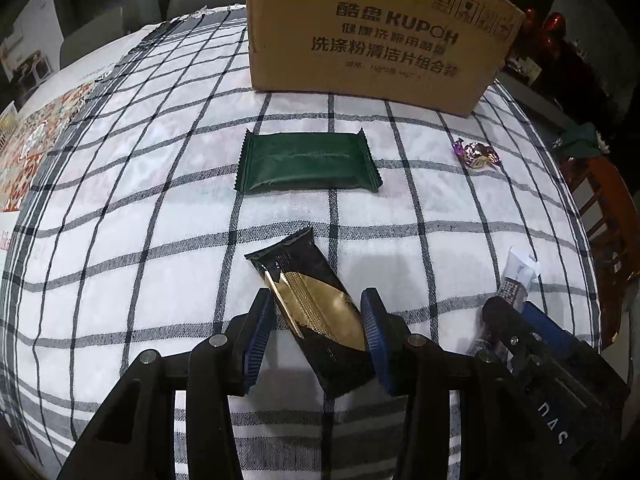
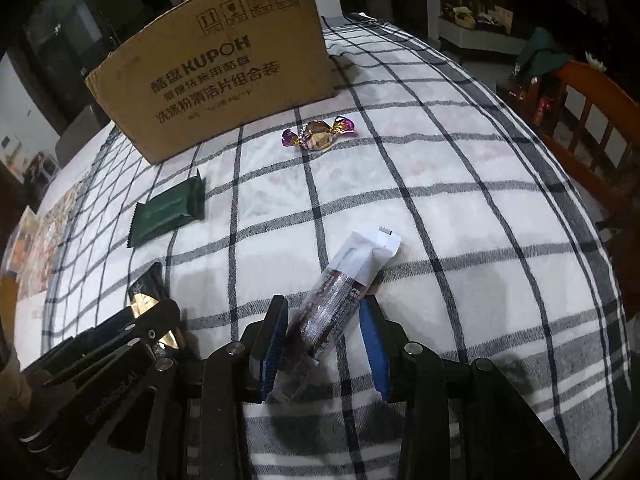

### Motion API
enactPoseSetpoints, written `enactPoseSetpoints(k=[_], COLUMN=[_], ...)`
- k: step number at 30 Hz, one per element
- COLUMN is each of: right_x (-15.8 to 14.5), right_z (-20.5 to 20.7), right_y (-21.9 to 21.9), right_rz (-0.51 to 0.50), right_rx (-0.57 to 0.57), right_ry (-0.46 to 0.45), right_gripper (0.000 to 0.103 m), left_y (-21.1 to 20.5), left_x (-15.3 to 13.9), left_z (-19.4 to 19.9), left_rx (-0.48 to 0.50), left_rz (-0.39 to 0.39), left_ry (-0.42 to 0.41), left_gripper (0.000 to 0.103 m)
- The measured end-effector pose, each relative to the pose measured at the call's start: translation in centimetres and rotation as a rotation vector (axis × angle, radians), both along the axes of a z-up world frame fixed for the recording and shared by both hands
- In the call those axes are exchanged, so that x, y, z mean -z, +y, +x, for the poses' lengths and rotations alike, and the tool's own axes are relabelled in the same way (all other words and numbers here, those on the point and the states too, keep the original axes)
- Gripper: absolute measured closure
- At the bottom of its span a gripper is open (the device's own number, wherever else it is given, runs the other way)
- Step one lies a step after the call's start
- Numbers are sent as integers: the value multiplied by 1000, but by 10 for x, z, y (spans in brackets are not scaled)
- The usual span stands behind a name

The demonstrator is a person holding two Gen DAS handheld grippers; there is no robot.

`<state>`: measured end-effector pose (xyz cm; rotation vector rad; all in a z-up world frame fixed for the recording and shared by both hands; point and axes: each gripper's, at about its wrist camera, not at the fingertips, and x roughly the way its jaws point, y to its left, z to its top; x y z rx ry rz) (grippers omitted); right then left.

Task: Organize snacks
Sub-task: 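Grasp the black-gold bar with the left tool while the right tool grasps the white stick packet, then carry both packets into the box and open both tools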

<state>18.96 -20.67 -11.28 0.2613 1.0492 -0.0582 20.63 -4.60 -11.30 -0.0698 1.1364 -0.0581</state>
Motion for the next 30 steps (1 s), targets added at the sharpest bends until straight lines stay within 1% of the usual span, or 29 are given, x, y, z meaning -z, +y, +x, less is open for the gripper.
enactPoseSetpoints(k=[2, 7, 11, 14, 19, 22, 24, 30], right_x=[1, 1, -1, -3, -10, -16, -21, -32], right_z=[2, 3, -1, -5, -12, -16, -17, -21], right_y=[2, 7, 5, 0, -5, -8, -8, -5], right_rz=[-24, -72, -73, -53, -45, -19, -5, 35], right_rx=[-5, -28, -27, -18, -15, -22, -34, -69], right_ry=[-7, -22, -35, -49, -74, -92, -113, -160], right_gripper=[65, 66, 72, 74, 75, 77, 79, 81], left_y=[0, 2, 7, 13, 17, 18, 16, 7], left_x=[1, 1, 1, 0, -8, -17, -25, -44], left_z=[2, 2, -2, -6, -15, -20, -24, -30], left_rx=[-4, 3, 13, 6, 8, 11, 29, 70], left_rz=[11, -1, -13, -37, -33, -36, -33, -40], left_ry=[-2, -7, -20, -18, -39, -67, -95, -159], left_gripper=[58, 58, 62, 63, 64, 64, 64, 65])
